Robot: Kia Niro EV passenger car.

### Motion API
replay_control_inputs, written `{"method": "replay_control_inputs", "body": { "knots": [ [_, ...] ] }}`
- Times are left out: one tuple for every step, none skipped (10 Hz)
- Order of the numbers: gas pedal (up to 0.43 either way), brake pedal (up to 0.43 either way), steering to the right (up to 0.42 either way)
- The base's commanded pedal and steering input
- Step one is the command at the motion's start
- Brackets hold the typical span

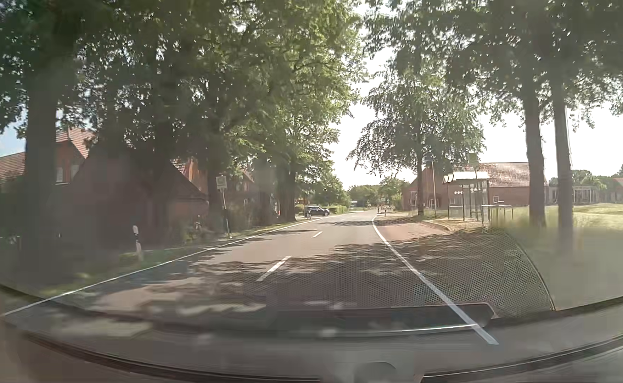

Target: Follow the waypoints while adhering to traffic rules and regulations

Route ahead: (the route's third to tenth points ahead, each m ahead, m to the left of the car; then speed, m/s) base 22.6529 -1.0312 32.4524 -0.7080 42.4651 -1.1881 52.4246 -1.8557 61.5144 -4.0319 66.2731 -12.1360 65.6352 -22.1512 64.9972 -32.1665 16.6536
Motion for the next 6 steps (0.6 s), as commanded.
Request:
{"method": "replay_control_inputs", "body": {
  "knots": [
    [0.0,0.244,0.007],
    [0.0,0.238,0.007],
    [0.0,0.238,0.008],
    [0.0,0.244,0.008],
    [0.0,0.244,0.008],
    [0.0,0.244,0.007]
  ]
}}
